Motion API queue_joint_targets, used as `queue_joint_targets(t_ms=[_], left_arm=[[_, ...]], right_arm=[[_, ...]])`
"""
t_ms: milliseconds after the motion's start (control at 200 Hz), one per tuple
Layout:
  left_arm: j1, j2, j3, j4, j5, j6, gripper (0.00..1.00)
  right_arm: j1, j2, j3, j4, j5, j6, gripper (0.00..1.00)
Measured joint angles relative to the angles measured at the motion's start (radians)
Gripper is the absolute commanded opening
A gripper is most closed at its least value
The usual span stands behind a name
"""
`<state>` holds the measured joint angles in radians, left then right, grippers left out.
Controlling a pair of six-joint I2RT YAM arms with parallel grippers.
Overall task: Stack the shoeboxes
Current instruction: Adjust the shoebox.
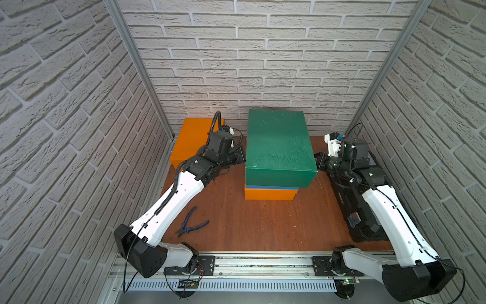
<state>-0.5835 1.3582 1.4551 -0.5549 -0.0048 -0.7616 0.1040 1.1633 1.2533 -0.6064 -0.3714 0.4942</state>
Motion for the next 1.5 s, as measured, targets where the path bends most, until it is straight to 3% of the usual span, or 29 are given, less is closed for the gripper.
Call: queue_joint_targets(t_ms=[590, 1000, 1320, 1500], left_arm=[[0.064, 0.141, 0.094, 0.015, -0.005, 0.036, 0.07], [0.082, 0.145, 0.096, 0.018, 0.024, 0.039, 0.08], [0.164, 0.091, 0.05, 0.018, 0.06, 0.036, 0.07], [0.138, 0.084, 0.044, 0.036, 0.09, 0.018, 0.07]], right_arm=[[0.0, 0.117, 0.034, 0.085, 0.061, 0.026, 0.12], [0.008, 0.117, 0.039, 0.087, 0.111, 0.013, 0.12], [0.021, 0.057, -0.003, 0.034, 0.171, -0.031, 0.12], [0.019, 0.074, 0.005, 0.036, 0.169, -0.037, 0.11]])
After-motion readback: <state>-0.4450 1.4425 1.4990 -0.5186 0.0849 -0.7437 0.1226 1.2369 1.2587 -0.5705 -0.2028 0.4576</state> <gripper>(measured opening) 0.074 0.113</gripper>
